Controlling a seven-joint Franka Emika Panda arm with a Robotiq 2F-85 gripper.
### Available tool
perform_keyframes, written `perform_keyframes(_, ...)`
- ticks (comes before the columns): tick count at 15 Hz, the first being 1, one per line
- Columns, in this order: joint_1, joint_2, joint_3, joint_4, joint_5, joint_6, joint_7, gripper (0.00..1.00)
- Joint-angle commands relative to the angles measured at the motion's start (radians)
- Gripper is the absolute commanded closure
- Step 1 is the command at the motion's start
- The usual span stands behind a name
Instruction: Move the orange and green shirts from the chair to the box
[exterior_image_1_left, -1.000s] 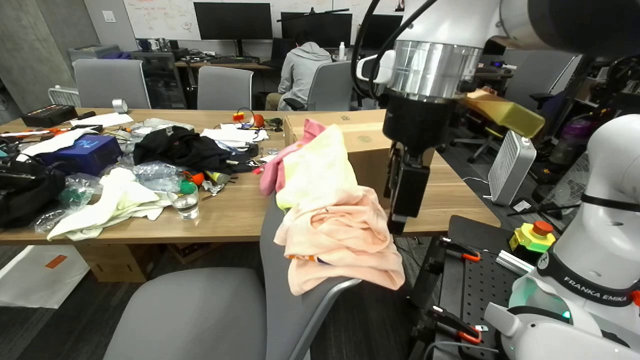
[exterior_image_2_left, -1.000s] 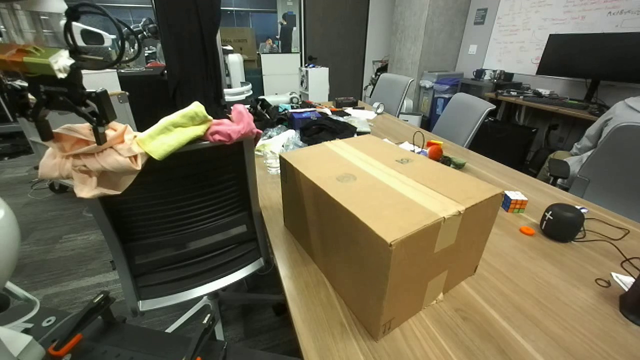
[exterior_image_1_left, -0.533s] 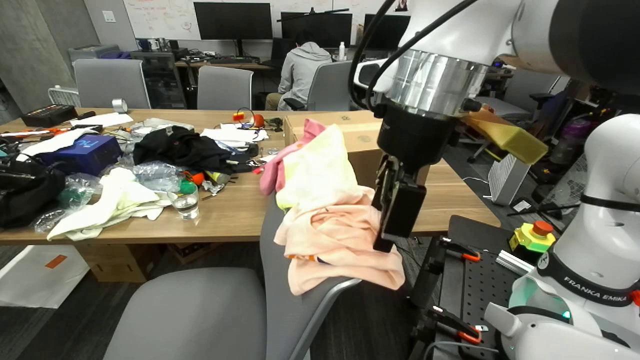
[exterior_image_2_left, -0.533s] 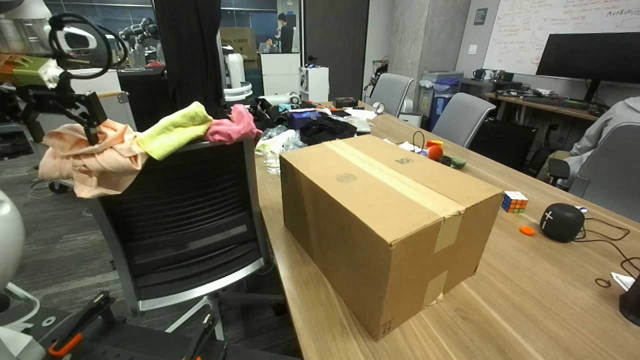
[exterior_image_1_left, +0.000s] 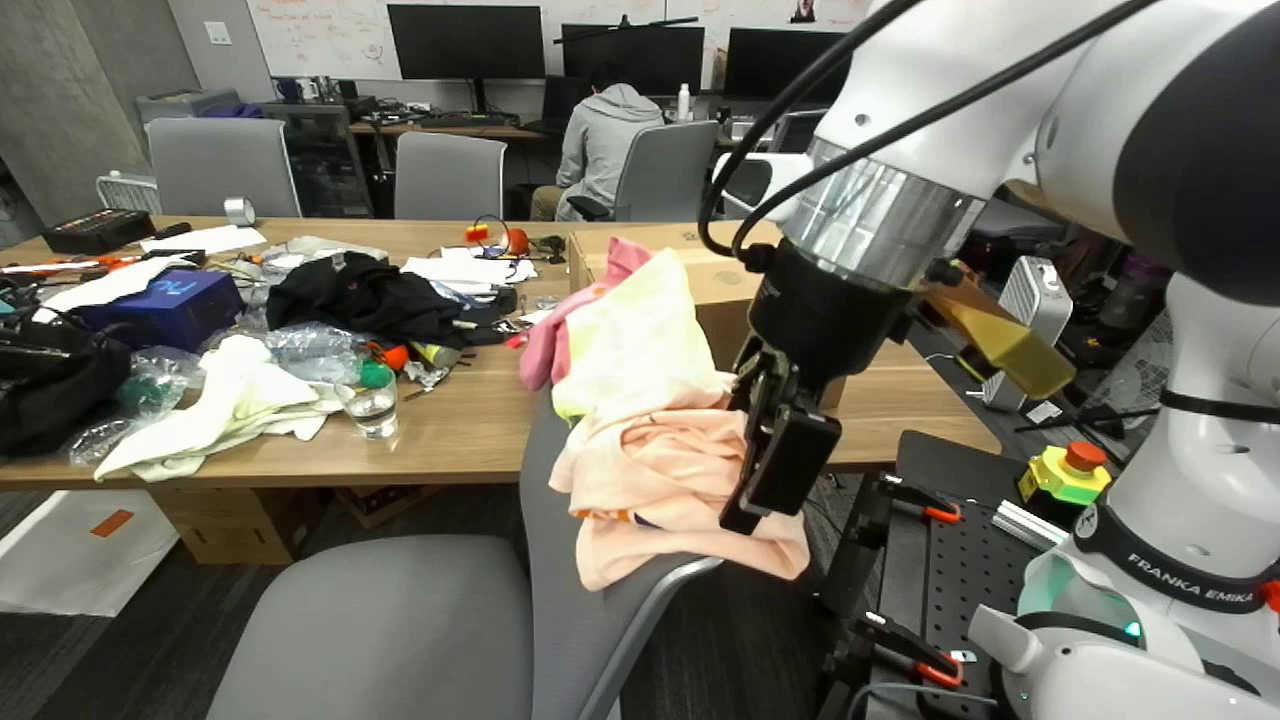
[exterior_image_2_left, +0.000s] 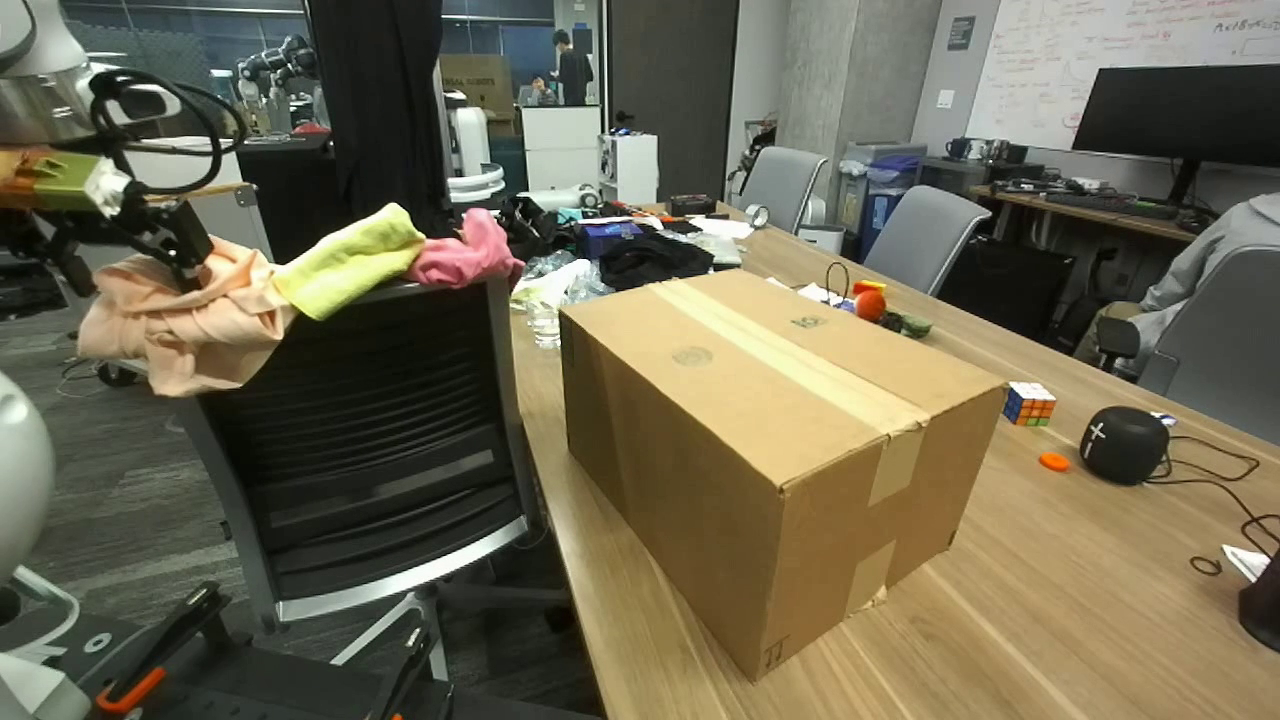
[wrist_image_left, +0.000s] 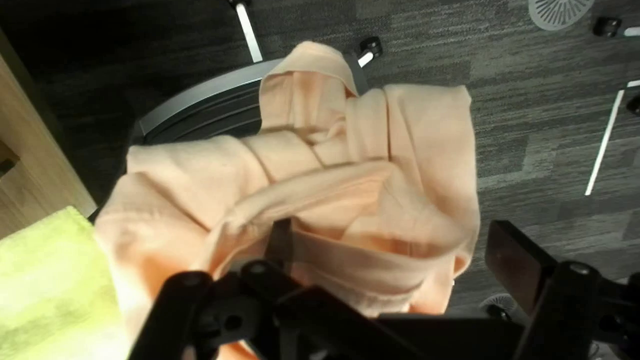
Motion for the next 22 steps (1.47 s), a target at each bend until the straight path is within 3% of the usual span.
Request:
perform_keyframes(1,-0.010,0.004,0.033,-0.054,-0.068,0.112,0.032,0.00)
perform_keyframes(4,-0.022,0.027,0.041,-0.037,-0.124,0.119,0.053,0.00)
perform_keyframes(5,-0.020,0.030,0.038,-0.037,-0.132,0.119,0.054,0.25)
perform_keyframes(6,-0.019,0.031,0.036,-0.037,-0.139,0.118,0.055,0.27)
perform_keyframes(15,-0.017,-0.045,-0.022,0.004,-0.143,0.045,0.013,0.95)
perform_keyframes(17,-0.026,-0.068,-0.044,0.035,-0.145,0.027,0.005,0.99)
perform_keyframes(22,-0.074,-0.096,-0.078,0.152,-0.166,0.004,-0.001,0.95)
